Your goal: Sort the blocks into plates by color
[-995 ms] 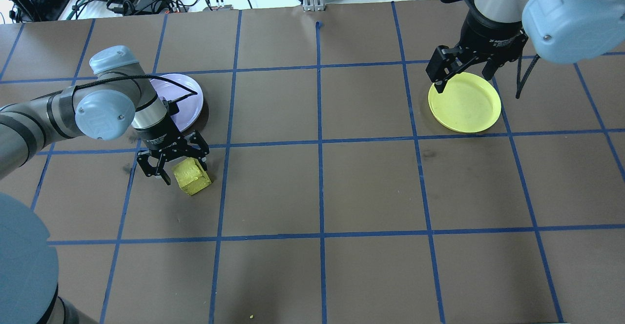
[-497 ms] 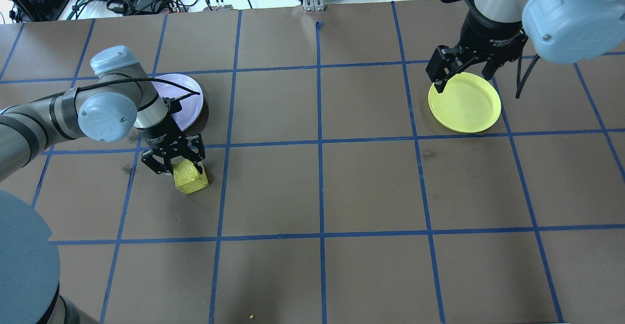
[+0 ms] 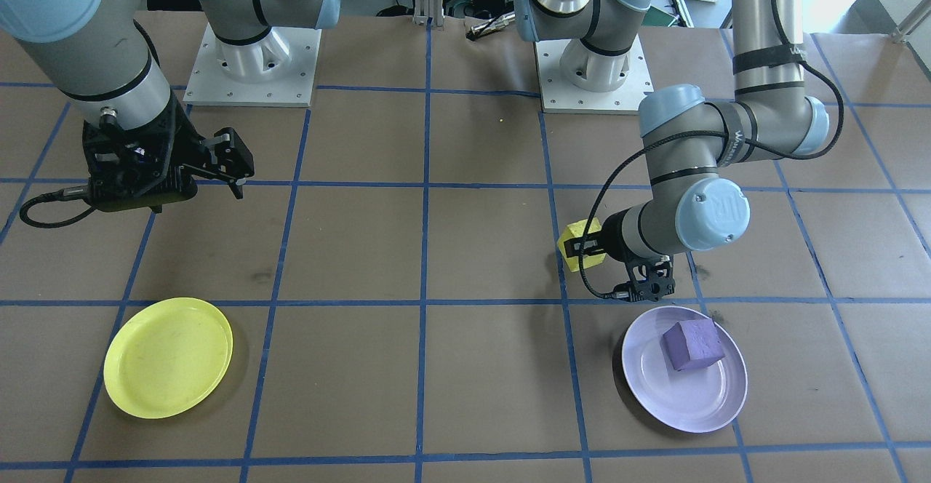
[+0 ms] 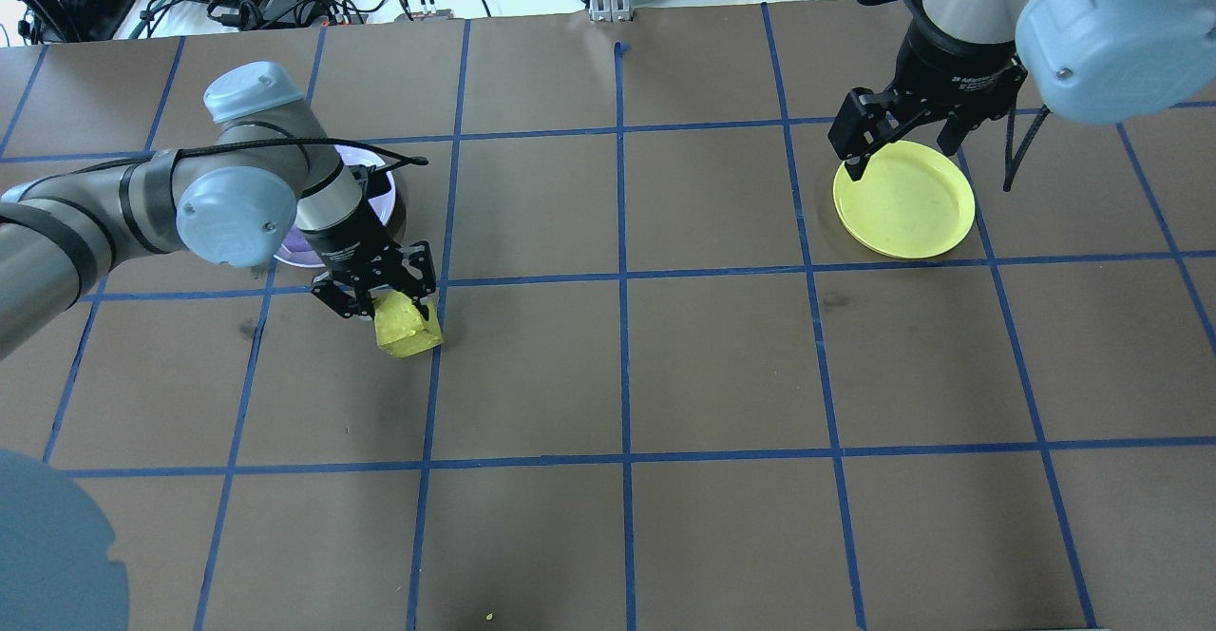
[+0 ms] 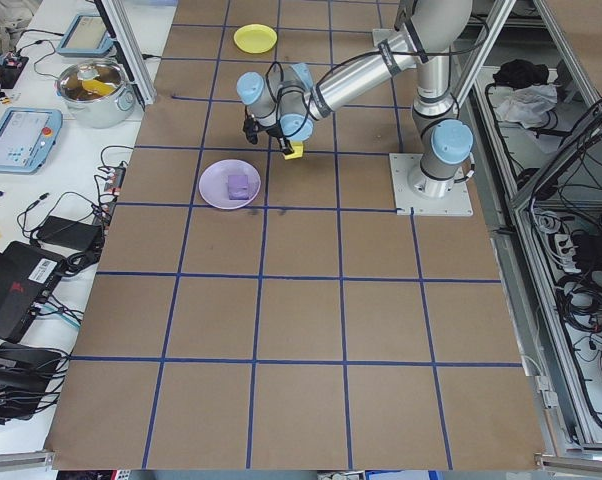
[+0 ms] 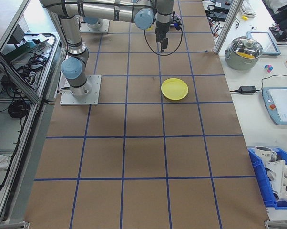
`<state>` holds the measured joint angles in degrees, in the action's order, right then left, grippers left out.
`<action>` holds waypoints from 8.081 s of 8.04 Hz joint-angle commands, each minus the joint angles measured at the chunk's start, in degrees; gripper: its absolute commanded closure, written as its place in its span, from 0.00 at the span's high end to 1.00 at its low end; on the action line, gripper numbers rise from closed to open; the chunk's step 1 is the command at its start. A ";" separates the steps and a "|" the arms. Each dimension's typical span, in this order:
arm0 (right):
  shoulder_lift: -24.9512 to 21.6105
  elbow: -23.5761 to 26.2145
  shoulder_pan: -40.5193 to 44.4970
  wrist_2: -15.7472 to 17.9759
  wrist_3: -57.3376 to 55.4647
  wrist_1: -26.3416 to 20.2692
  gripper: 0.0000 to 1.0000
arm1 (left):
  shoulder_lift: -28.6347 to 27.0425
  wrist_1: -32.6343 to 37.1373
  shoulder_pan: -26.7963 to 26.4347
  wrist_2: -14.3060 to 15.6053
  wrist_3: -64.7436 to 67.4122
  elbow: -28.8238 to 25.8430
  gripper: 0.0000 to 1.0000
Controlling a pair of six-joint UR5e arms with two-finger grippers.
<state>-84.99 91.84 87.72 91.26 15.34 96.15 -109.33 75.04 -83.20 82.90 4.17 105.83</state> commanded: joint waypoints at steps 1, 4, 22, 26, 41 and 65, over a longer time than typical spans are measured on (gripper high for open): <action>0.00 0.00 0.00 -0.02 0.13 0.27 1.00 | 0.61 0.20 -10.19 -1.51 1.53 -5.18 0.00; 0.09 0.00 0.00 -0.02 0.21 0.36 1.00 | 0.26 -1.12 -20.92 -1.33 4.51 -7.21 0.00; 0.17 0.09 -3.25 -1.17 4.96 0.63 1.00 | -1.08 -16.16 -22.22 -1.51 3.50 -7.30 1.00; -0.09 2.28 4.81 -2.40 -19.63 0.71 1.00 | 3.41 -8.11 -12.02 0.32 -7.50 -7.57 1.00; 19.95 7.82 20.92 -3.28 -29.40 13.81 1.00 | 12.04 23.58 -7.06 8.95 -7.60 -28.40 1.00; 23.02 -1.14 -4.92 10.08 2.94 24.53 0.11 | 12.30 21.82 -7.06 8.77 -7.78 -28.13 1.00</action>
<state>-64.25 90.59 82.85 100.42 18.20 120.05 -96.82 96.86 -90.26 91.74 -3.60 77.61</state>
